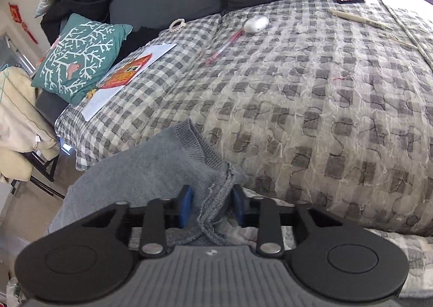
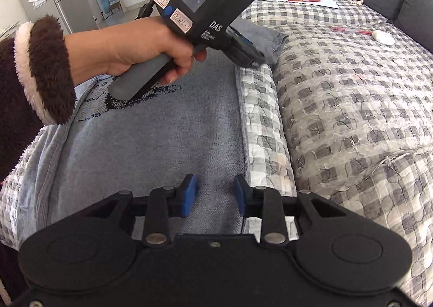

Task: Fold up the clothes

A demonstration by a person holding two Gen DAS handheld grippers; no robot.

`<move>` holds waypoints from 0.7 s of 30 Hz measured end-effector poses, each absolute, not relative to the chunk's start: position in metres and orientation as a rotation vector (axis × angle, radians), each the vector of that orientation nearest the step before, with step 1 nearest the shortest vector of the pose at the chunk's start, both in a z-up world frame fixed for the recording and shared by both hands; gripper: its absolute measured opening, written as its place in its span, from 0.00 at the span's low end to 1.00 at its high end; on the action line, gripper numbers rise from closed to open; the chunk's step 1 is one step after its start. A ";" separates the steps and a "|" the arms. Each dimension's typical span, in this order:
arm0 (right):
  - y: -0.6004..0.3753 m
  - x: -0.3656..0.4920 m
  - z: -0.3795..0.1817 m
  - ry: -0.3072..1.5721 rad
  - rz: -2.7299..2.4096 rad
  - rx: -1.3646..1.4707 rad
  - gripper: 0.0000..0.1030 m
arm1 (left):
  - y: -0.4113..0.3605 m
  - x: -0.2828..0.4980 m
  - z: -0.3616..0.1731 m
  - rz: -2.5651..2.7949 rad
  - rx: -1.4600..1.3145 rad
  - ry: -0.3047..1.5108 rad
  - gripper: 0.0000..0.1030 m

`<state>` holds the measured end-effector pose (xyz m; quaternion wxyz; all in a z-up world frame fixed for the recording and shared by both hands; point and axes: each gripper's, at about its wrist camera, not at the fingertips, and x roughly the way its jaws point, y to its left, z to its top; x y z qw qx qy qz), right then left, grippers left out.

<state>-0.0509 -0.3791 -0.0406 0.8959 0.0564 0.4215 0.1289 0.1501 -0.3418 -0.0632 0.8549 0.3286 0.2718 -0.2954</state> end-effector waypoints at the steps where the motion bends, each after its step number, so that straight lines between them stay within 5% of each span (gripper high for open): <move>1: -0.380 -0.051 -0.040 0.871 0.270 0.120 0.15 | -0.338 0.151 -0.060 -0.608 0.659 0.562 0.08; 5: -0.378 -0.050 -0.037 0.855 0.269 0.108 0.06 | -0.315 0.155 -0.040 -0.550 0.458 0.523 0.06; 21: -0.302 -0.056 0.002 0.758 0.494 -0.094 0.06 | -0.135 0.157 0.000 -0.323 -0.432 0.724 0.06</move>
